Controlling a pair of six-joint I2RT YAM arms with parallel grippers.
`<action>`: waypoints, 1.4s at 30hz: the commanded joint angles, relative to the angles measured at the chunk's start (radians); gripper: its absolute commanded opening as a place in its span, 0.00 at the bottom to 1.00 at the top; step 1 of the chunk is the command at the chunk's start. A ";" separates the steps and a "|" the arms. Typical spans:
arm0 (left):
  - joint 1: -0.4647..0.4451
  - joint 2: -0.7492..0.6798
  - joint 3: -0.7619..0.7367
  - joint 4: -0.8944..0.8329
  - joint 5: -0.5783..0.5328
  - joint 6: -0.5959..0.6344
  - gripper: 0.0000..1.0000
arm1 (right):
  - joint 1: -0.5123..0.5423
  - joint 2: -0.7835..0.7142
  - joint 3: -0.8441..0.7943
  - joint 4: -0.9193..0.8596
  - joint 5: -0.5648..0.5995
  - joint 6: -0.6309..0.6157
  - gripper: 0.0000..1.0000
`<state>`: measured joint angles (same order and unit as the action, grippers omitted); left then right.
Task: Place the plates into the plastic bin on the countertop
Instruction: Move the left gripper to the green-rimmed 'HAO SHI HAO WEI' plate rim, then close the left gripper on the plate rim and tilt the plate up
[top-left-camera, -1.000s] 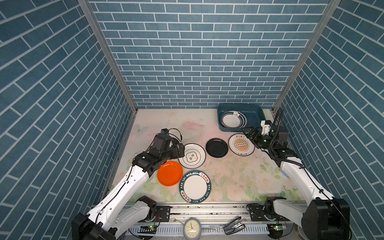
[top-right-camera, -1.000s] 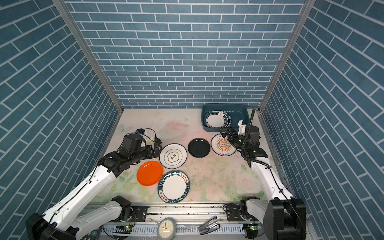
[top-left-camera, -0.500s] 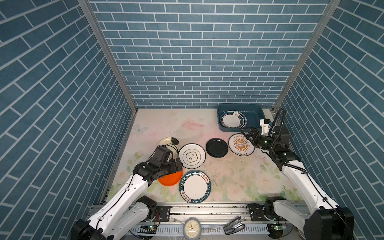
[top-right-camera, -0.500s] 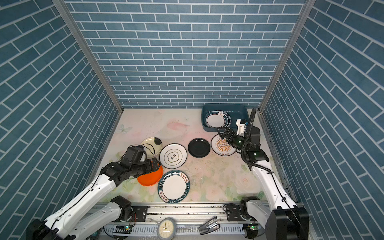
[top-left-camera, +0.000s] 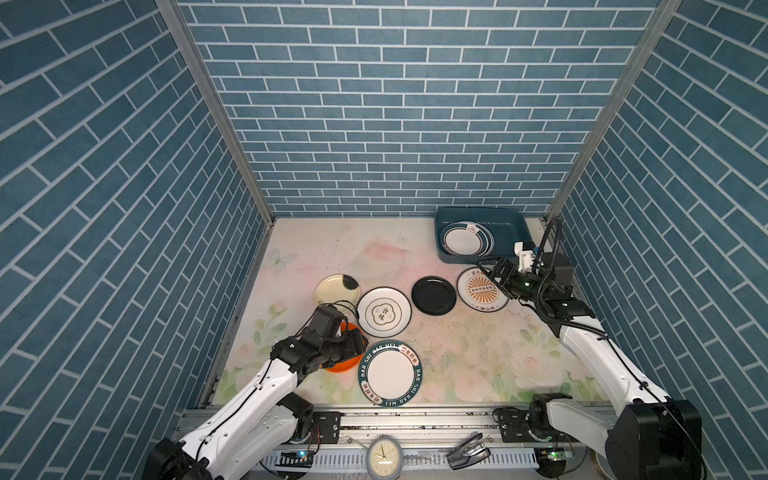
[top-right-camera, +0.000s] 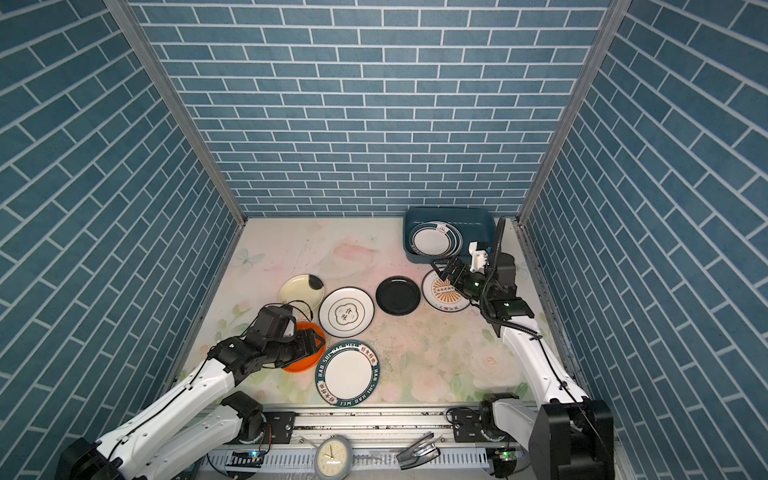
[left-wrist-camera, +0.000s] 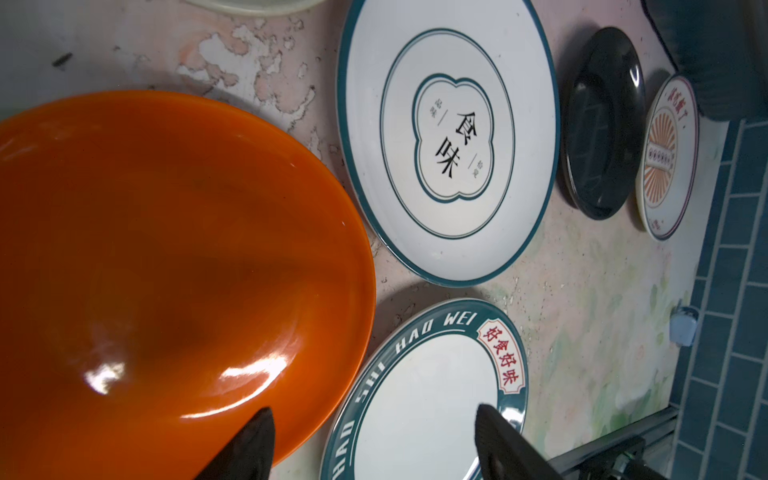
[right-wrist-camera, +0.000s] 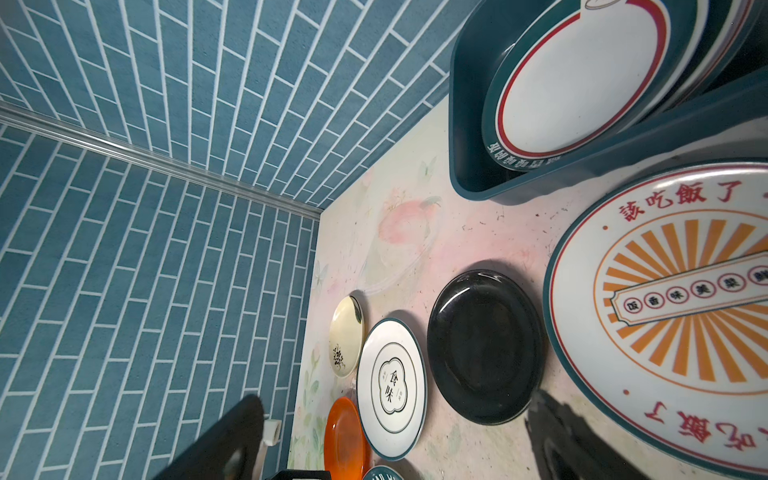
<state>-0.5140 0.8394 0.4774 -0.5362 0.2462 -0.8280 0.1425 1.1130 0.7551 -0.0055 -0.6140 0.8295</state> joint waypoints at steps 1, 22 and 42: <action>-0.040 0.019 -0.009 0.029 -0.004 -0.014 0.73 | 0.004 0.011 0.040 -0.040 0.004 -0.047 0.99; -0.141 0.033 -0.042 -0.033 -0.039 -0.069 0.62 | 0.006 -0.018 0.064 -0.140 0.066 -0.103 0.98; -0.204 0.105 -0.028 -0.004 -0.052 -0.098 0.56 | 0.004 -0.001 0.076 -0.149 0.086 -0.109 0.98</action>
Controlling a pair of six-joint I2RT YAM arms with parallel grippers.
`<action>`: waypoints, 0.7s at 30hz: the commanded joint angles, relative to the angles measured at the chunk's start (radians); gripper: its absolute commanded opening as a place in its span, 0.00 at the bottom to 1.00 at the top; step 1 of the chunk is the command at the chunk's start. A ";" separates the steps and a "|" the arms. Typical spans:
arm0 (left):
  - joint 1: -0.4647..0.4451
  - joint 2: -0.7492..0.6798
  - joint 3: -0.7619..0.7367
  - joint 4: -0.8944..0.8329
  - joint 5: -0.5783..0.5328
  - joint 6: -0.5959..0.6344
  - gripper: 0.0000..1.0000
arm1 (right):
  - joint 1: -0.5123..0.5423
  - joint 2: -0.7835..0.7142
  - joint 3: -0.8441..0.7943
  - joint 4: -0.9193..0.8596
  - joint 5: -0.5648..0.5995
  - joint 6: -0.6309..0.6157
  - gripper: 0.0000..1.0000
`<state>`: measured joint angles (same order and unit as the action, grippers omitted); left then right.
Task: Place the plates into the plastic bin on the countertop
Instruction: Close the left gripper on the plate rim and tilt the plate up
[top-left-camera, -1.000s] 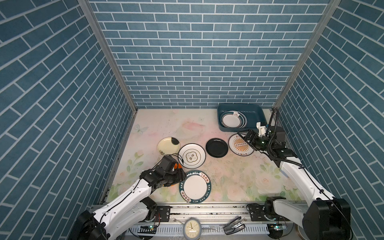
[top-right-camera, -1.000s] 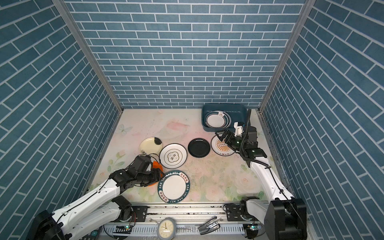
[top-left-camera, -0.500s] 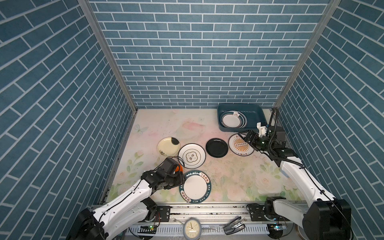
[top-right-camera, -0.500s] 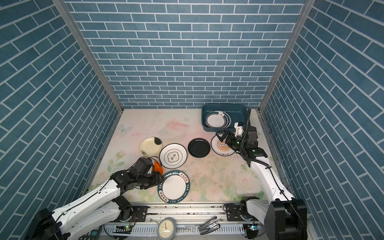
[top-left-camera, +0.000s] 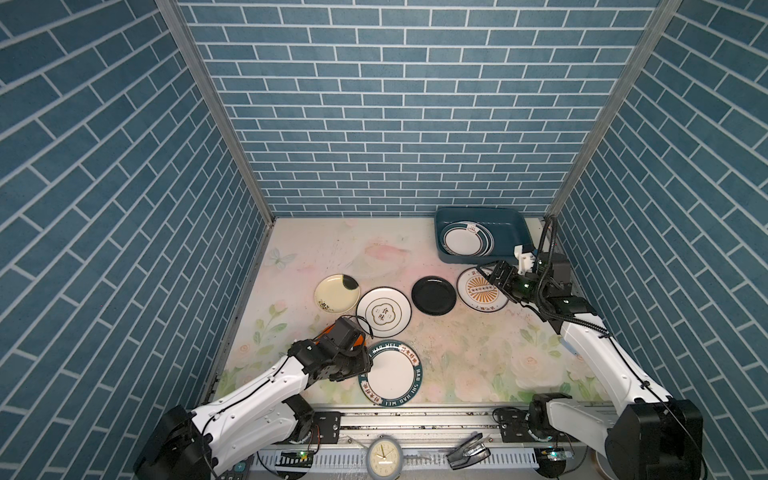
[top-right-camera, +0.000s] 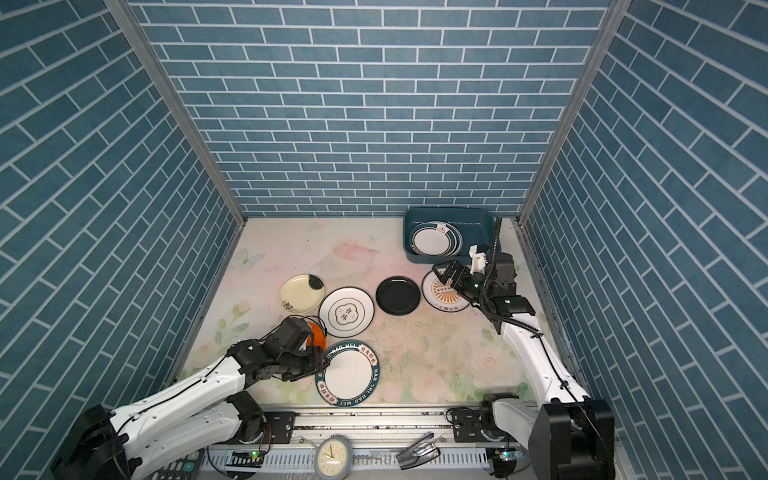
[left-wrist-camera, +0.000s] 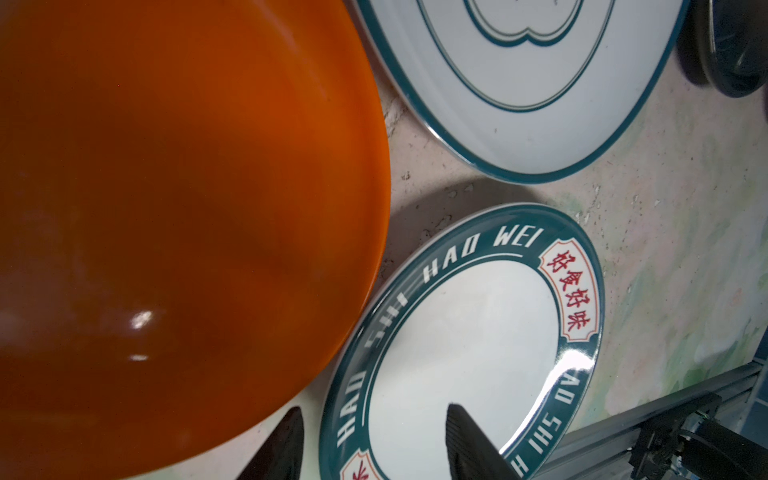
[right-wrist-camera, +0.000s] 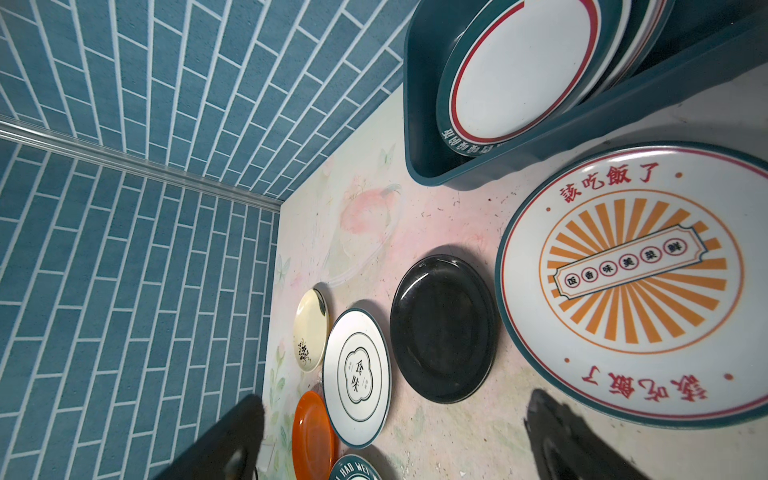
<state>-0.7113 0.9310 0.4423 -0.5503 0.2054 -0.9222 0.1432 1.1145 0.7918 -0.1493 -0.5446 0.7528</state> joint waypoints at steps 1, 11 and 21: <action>-0.007 0.018 0.005 0.016 -0.008 -0.004 0.56 | 0.004 -0.003 0.040 -0.005 0.017 -0.032 0.98; -0.020 0.063 -0.027 0.100 0.000 -0.029 0.53 | 0.003 0.007 0.053 -0.018 0.020 -0.035 0.98; -0.034 0.138 -0.033 0.153 0.009 -0.023 0.52 | 0.003 0.015 0.050 -0.022 0.023 -0.029 0.97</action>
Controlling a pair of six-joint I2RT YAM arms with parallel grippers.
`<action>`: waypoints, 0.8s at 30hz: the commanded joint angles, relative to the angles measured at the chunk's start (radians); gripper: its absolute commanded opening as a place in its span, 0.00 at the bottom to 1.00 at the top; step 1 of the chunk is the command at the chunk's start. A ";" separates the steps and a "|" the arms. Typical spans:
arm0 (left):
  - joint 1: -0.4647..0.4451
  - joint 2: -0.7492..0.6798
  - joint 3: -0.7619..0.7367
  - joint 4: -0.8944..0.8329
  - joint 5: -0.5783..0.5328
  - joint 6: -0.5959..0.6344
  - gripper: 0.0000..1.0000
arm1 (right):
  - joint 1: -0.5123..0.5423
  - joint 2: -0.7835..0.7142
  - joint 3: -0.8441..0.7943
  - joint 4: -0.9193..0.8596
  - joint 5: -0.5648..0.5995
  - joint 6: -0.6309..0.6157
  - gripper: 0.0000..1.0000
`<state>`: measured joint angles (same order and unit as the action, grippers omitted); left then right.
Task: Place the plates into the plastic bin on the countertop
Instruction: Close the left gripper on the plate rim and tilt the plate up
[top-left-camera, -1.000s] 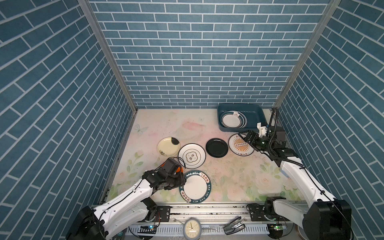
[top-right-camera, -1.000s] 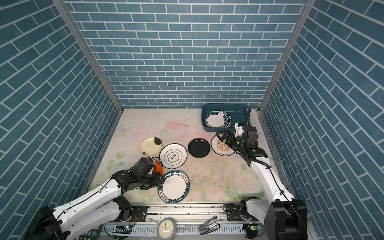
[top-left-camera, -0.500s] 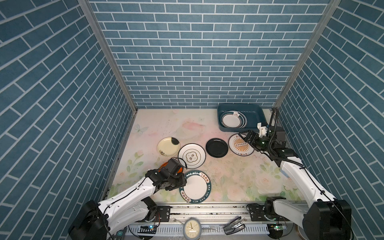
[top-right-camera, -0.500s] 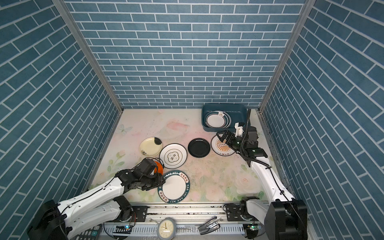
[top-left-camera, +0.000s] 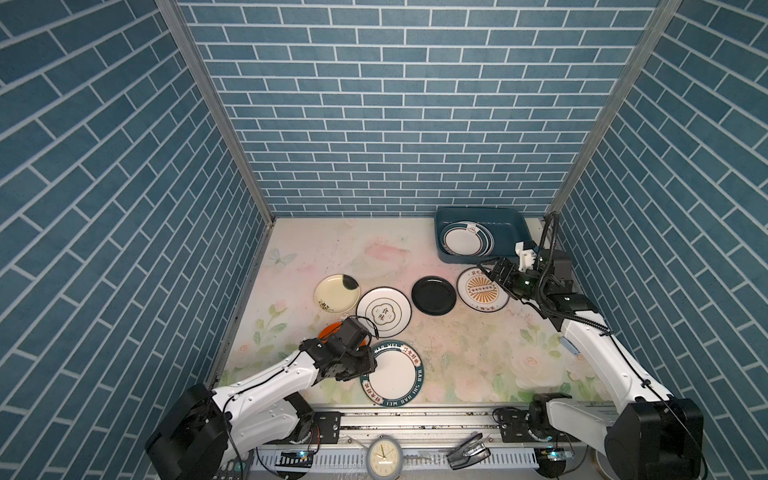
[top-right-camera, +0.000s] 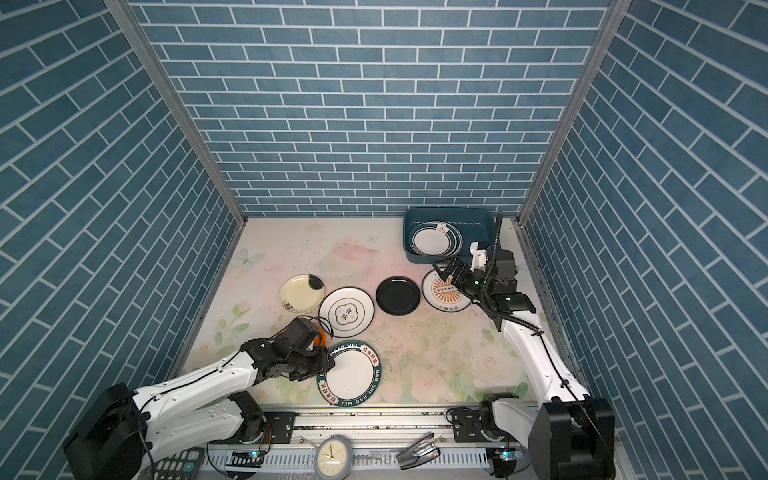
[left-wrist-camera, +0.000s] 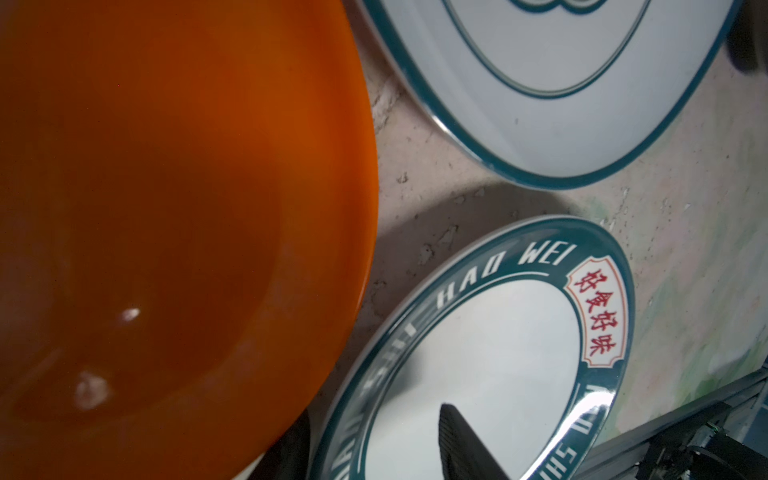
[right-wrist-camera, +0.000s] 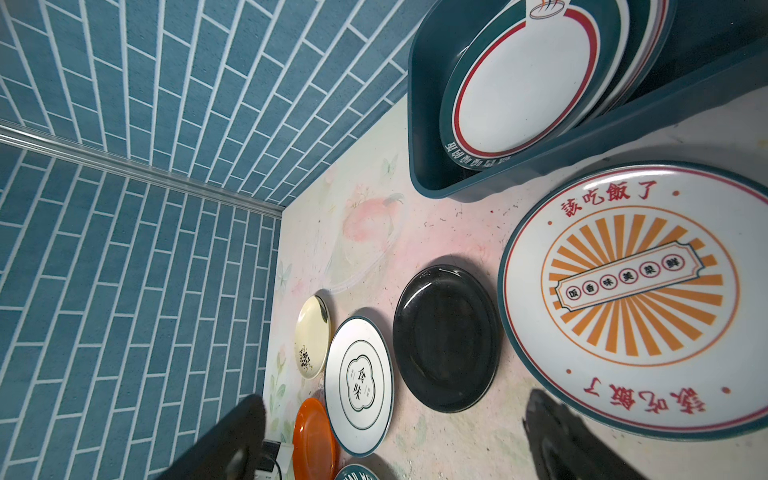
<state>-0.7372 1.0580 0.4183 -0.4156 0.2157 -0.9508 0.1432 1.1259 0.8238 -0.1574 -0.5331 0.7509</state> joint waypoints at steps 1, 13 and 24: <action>-0.008 0.015 -0.009 0.022 -0.002 0.007 0.51 | 0.003 0.002 0.017 -0.016 0.012 -0.027 0.97; -0.010 0.138 0.039 0.052 0.003 0.068 0.40 | 0.003 -0.002 0.018 -0.034 0.021 -0.031 0.97; -0.009 0.183 0.061 0.068 0.002 0.080 0.30 | 0.003 -0.008 0.011 -0.048 0.042 -0.033 0.97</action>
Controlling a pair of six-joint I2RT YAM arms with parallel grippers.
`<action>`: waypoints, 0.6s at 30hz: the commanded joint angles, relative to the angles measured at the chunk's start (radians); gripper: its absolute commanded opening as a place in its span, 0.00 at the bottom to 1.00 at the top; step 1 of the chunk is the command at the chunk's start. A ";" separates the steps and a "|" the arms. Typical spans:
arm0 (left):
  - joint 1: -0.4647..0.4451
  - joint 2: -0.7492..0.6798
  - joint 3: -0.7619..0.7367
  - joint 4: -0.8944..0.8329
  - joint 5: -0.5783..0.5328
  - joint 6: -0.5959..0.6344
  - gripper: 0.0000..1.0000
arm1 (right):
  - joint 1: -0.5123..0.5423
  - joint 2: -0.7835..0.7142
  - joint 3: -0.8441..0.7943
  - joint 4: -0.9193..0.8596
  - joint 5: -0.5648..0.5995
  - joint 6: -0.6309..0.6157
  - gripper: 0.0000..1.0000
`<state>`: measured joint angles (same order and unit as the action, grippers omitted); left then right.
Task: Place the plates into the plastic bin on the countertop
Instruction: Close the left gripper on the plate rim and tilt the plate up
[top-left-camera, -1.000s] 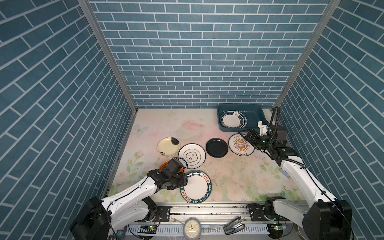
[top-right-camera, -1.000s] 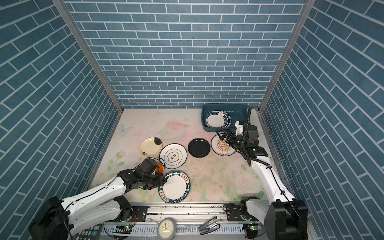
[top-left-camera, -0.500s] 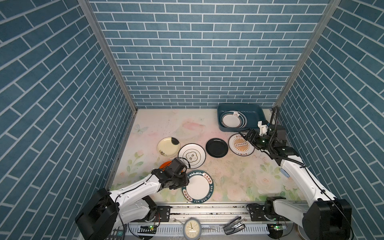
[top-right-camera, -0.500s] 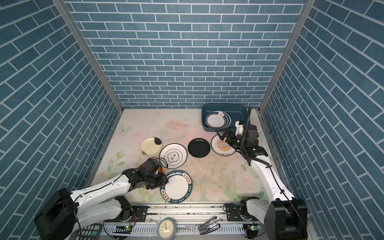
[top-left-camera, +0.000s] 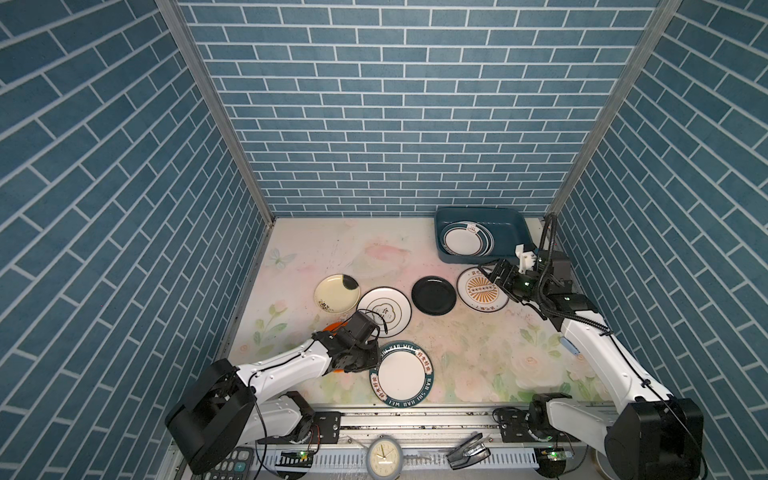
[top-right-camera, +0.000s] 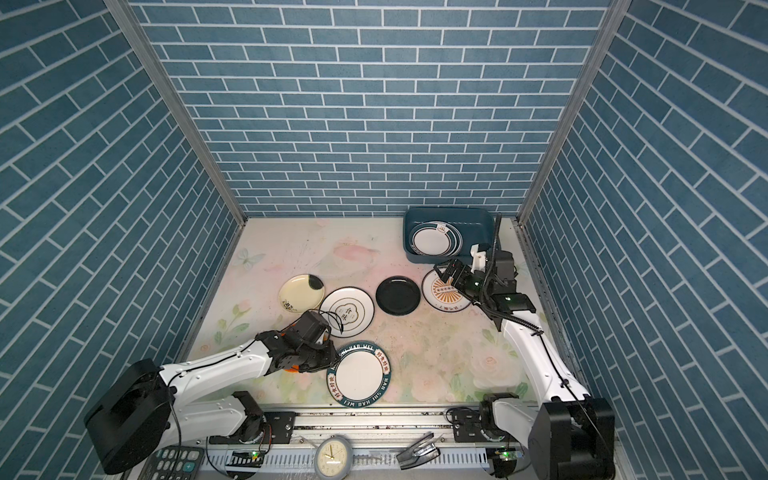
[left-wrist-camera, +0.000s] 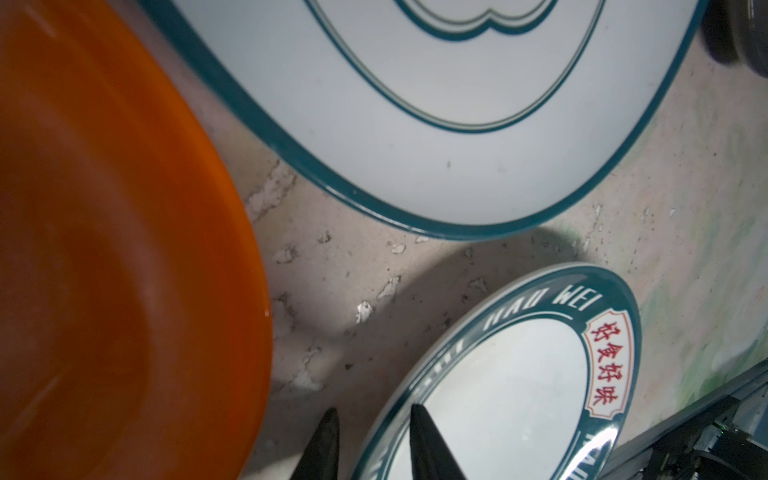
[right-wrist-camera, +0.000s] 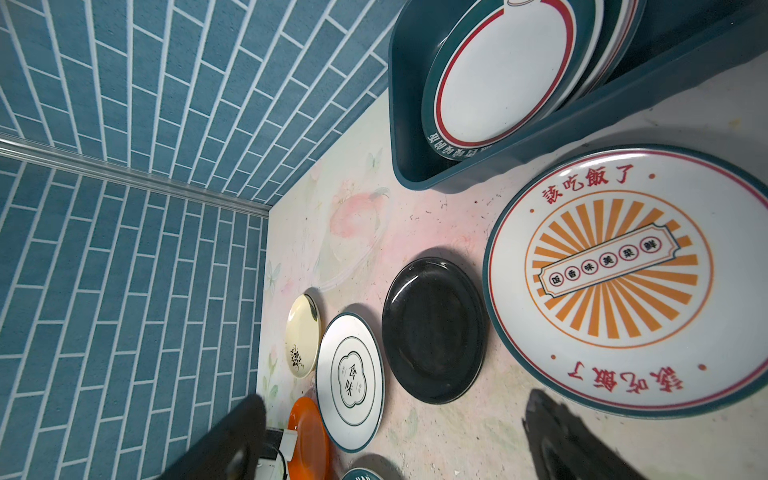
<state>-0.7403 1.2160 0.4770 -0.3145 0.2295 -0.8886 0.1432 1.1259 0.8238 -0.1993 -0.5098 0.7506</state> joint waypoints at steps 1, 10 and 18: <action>-0.007 0.029 0.003 -0.029 -0.009 0.017 0.30 | 0.003 -0.009 0.009 -0.006 0.021 -0.034 0.97; -0.007 0.047 0.012 0.003 -0.002 0.018 0.21 | 0.003 0.018 0.024 0.003 0.015 -0.031 0.97; -0.007 0.055 0.014 0.024 0.003 0.017 0.19 | 0.003 0.016 0.021 0.007 0.019 -0.028 0.97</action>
<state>-0.7448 1.2507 0.4858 -0.2741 0.2562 -0.8768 0.1432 1.1435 0.8238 -0.2020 -0.4999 0.7506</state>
